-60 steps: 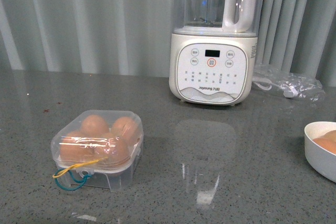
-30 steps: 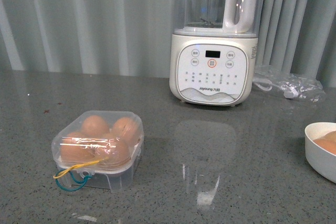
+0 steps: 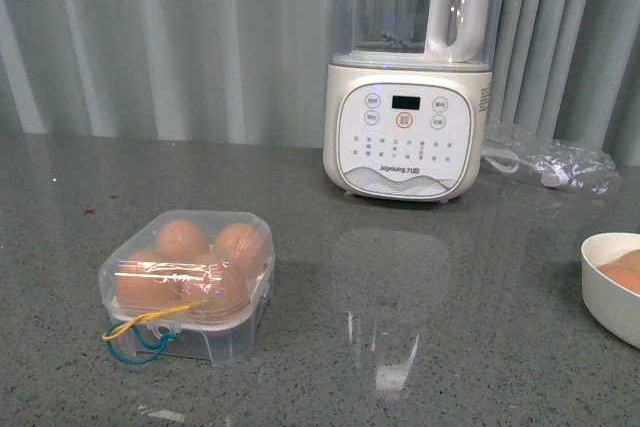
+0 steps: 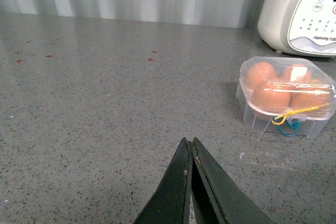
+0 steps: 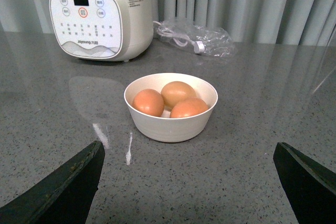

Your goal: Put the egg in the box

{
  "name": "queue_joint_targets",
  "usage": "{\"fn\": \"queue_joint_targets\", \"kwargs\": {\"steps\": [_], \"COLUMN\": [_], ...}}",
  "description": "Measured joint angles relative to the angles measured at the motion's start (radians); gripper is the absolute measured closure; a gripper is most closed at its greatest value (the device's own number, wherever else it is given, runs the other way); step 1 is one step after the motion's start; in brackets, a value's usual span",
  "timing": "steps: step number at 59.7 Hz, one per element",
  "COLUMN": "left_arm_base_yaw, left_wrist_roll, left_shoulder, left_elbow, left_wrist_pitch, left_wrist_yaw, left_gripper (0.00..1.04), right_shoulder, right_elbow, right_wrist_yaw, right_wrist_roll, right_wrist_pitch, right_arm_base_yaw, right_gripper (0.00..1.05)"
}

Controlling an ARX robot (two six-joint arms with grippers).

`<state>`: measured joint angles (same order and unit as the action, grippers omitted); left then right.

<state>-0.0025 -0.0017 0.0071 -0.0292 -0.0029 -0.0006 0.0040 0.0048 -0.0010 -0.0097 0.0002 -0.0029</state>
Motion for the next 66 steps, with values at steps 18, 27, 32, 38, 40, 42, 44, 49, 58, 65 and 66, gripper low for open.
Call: {"fn": "queue_joint_targets", "kwargs": {"steps": [18, 27, 32, 38, 40, 42, 44, 49, 58, 65, 66], "left_arm_base_yaw": [0.000, 0.000, 0.000, 0.000, 0.000, 0.000, 0.000, 0.000, 0.000, 0.000, 0.000], "left_wrist_roll": [0.000, 0.000, 0.000, 0.000, 0.000, 0.000, 0.000, 0.000, 0.000, 0.000, 0.000], "left_shoulder": [-0.004, -0.004, -0.004, -0.004, -0.004, -0.004, -0.004, -0.004, -0.004, -0.004, -0.004], "left_elbow": [0.000, 0.000, 0.000, 0.000, 0.000, 0.000, 0.000, 0.000, 0.000, 0.000, 0.000], "left_wrist_pitch": [0.000, 0.000, 0.000, 0.000, 0.000, 0.000, 0.000, 0.000, 0.000, 0.000, 0.000], "left_wrist_yaw": [-0.001, -0.001, -0.001, -0.001, -0.001, -0.001, -0.001, -0.001, -0.001, -0.001, -0.001], "left_gripper": [1.01, 1.01, 1.01, 0.86, 0.79, 0.72, 0.67, 0.53, 0.28, 0.08, 0.05], "right_shoulder": [0.000, 0.000, 0.000, 0.000, 0.000, 0.000, 0.000, 0.000, 0.000, 0.000, 0.000], "right_elbow": [0.000, 0.000, 0.000, 0.000, 0.000, 0.000, 0.000, 0.000, 0.000, 0.000, 0.000], "right_wrist_yaw": [0.000, 0.000, 0.000, 0.000, 0.000, 0.000, 0.000, 0.000, 0.000, 0.000, 0.000], "right_wrist_roll": [0.000, 0.000, 0.000, 0.000, 0.000, 0.000, 0.000, 0.000, 0.000, 0.000, 0.000], "right_wrist_pitch": [0.000, 0.000, 0.000, 0.000, 0.000, 0.000, 0.000, 0.000, 0.000, 0.000, 0.000], "right_arm_base_yaw": [0.000, 0.000, 0.000, 0.000, 0.000, 0.000, 0.000, 0.000, 0.000, 0.000, 0.000], "right_gripper": [0.07, 0.07, 0.07, 0.07, 0.07, 0.07, 0.07, 0.07, 0.07, 0.07, 0.07]}}
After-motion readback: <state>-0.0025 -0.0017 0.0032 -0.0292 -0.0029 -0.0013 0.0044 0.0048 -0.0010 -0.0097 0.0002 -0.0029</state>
